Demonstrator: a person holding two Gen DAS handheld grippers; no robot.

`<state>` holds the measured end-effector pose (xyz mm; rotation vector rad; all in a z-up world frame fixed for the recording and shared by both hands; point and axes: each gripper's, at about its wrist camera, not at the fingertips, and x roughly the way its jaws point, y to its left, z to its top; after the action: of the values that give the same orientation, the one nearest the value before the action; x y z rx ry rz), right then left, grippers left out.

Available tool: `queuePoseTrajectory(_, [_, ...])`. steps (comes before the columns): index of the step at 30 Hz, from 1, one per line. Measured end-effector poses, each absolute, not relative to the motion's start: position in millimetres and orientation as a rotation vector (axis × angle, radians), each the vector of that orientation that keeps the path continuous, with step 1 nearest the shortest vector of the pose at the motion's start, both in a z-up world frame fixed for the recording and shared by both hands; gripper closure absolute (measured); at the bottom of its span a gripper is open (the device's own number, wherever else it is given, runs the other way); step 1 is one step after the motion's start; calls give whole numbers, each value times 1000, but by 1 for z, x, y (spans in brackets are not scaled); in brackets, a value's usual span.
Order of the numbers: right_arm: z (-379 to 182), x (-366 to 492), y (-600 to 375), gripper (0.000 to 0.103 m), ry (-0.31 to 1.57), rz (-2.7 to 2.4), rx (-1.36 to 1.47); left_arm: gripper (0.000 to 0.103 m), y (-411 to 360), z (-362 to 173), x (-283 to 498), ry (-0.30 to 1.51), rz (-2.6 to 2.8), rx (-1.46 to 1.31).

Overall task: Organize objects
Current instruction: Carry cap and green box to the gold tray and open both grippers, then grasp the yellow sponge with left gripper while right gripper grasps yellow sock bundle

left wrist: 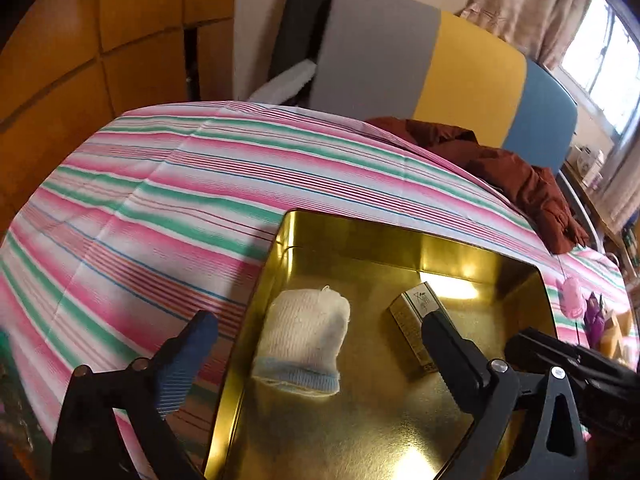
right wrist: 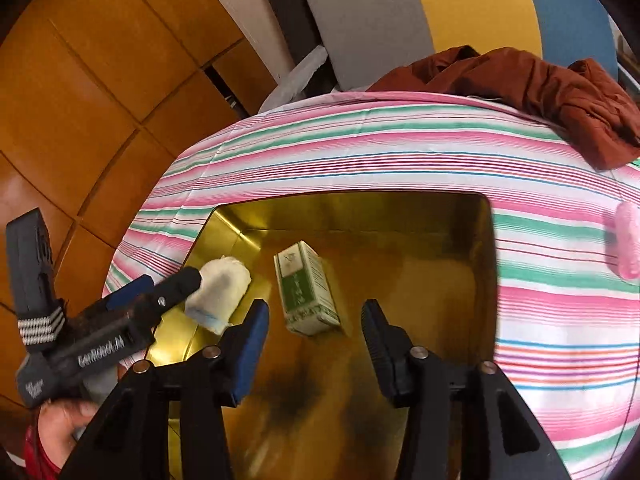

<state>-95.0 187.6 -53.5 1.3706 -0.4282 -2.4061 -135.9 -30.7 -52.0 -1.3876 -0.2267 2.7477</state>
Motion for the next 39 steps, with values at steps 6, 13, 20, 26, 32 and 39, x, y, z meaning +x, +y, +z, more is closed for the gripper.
queuePoseTrajectory(6, [-38, -74, 188, 54, -340, -2448, 1291, 0, -35, -47, -120, -354, 2819, -1407])
queuePoseTrajectory(13, [-14, -38, 195, 54, -227, -2530, 1150, 0, -21, -34, -88, -408, 2838, -1297])
queuePoseTrajectory(20, [3, -13, 208, 54, -153, -2610, 1038, 0, 11, -19, -64, -357, 2819, -1200])
queuePoseTrajectory(26, [3, 8, 234, 54, -164, -2652, 1056, 0, 42, -12, -45, -305, 2798, -1168])
queuePoseTrajectory(32, [-2, 30, 270, 54, -164, -2717, 1066, 0, 73, -13, -29, -316, 2725, -1168])
queuePoseTrajectory(39, [-21, 69, 341, 54, -157, -2849, 1122, 0, 126, -8, -9, -237, 2634, -1142])
